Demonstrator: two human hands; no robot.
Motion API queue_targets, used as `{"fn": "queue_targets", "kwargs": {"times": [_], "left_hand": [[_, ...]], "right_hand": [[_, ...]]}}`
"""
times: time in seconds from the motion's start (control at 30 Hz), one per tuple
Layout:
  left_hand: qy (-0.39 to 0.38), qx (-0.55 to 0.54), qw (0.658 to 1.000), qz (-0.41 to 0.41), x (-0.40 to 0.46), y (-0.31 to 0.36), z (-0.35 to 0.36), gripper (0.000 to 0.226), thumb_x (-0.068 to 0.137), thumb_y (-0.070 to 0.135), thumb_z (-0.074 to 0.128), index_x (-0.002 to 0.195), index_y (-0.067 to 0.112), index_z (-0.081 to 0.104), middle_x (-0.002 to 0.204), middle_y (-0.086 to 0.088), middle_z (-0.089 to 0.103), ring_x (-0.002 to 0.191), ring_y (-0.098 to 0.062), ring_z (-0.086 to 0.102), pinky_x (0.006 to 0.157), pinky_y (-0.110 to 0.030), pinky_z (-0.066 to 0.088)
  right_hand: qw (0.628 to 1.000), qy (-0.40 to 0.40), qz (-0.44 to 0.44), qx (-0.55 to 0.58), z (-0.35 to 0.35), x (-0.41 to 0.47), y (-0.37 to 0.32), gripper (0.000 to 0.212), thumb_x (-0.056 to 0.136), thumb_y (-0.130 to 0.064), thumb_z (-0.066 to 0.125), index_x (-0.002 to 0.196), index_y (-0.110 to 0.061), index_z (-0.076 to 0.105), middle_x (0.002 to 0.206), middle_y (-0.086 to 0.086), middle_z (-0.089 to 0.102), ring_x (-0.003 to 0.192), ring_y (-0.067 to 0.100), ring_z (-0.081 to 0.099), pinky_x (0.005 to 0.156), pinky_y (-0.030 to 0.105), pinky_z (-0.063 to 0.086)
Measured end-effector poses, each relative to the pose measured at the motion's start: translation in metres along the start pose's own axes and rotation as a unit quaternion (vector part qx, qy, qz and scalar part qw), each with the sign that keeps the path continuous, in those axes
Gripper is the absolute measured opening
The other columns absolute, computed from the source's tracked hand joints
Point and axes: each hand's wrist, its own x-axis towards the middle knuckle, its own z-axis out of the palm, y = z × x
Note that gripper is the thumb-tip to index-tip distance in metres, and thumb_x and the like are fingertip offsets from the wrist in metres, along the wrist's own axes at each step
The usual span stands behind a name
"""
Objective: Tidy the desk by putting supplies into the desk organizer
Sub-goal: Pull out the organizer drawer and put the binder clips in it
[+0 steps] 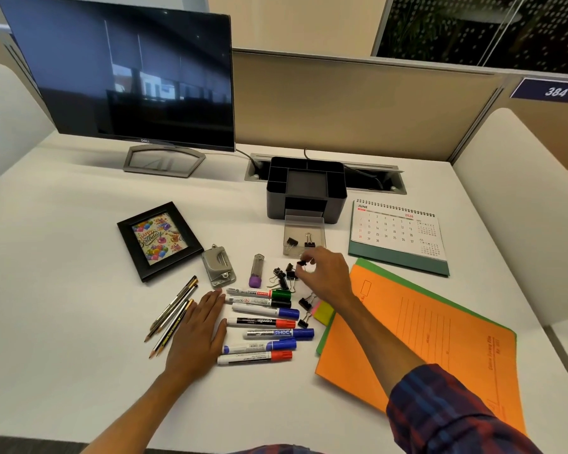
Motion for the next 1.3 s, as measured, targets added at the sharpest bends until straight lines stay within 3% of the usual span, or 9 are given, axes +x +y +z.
{"fn": "queue_targets", "kwargs": {"times": [0.13,0.4,0.63,0.83,0.97,1.1,1.3], "left_hand": [[-0.006,0.011,1.000,0.005,0.000,0.000,-0.001,0.064,0.100,0.050,0.009,0.151,0.017,0.028,0.157,0.002,0.026,0.145,-0.008,0.019,0.119,-0.027,0.005],[-0.006,0.009,1.000,0.005,0.000,0.000,0.000,0.063,0.100,0.049,0.010,0.152,0.017,0.027,0.157,0.003,0.025,0.145,-0.007,0.016,0.119,-0.028,0.005],[-0.006,0.010,1.000,0.002,0.001,-0.002,0.002,0.063,0.100,0.051,0.009,0.152,0.019,0.025,0.158,0.004,0.022,0.146,-0.007,0.015,0.119,-0.030,0.006],[-0.008,0.002,1.000,0.000,0.001,-0.002,0.002,0.063,0.099,0.051,0.011,0.152,0.020,0.026,0.158,0.005,0.023,0.146,-0.010,0.019,0.119,-0.030,0.008],[-0.009,0.000,1.000,-0.001,0.000,-0.002,0.003,0.062,0.099,0.051,0.011,0.153,0.020,0.023,0.159,0.006,0.021,0.147,-0.008,0.017,0.120,-0.031,0.008],[-0.012,0.001,1.000,-0.002,0.001,-0.002,0.003,0.064,0.099,0.052,0.010,0.153,0.020,0.024,0.159,0.005,0.022,0.146,-0.008,0.016,0.119,-0.030,0.007],[-0.011,0.001,1.000,-0.002,0.000,-0.001,0.002,0.064,0.099,0.052,0.010,0.152,0.020,0.024,0.158,0.005,0.022,0.146,-0.007,0.016,0.120,-0.028,0.004]], "right_hand": [[0.998,0.050,0.004,0.027,-0.013,0.025,-0.006,0.024,0.080,-0.028,0.071,0.100,-0.014,0.071,0.097,0.001,0.071,0.084,0.019,0.065,0.083,0.042,0.051],[0.998,0.052,-0.002,0.021,-0.022,0.049,-0.009,0.032,0.088,-0.031,0.066,0.116,-0.016,0.067,0.113,0.001,0.069,0.100,0.018,0.065,0.092,0.040,0.049],[0.999,-0.044,-0.022,0.015,-0.003,0.018,-0.008,0.017,0.088,-0.026,0.065,0.102,-0.018,0.072,0.096,-0.003,0.070,0.079,0.008,0.058,0.080,0.032,0.051],[0.991,-0.125,-0.001,-0.040,0.013,0.007,-0.004,0.024,0.088,-0.039,0.063,0.107,-0.026,0.073,0.103,-0.004,0.065,0.089,0.018,0.062,0.083,0.034,0.045],[0.988,-0.136,-0.003,-0.077,0.017,0.003,-0.004,0.031,0.088,-0.045,0.062,0.112,-0.027,0.071,0.103,-0.001,0.065,0.089,0.022,0.062,0.079,0.032,0.043],[0.988,-0.139,0.011,-0.064,0.019,0.002,-0.006,0.030,0.087,-0.040,0.066,0.111,-0.023,0.071,0.104,0.003,0.065,0.090,0.023,0.062,0.070,0.029,0.046],[0.990,-0.137,0.020,-0.012,0.021,0.003,-0.009,0.024,0.079,-0.029,0.072,0.100,-0.016,0.072,0.097,0.003,0.069,0.085,0.019,0.062,0.076,0.036,0.055]]}}
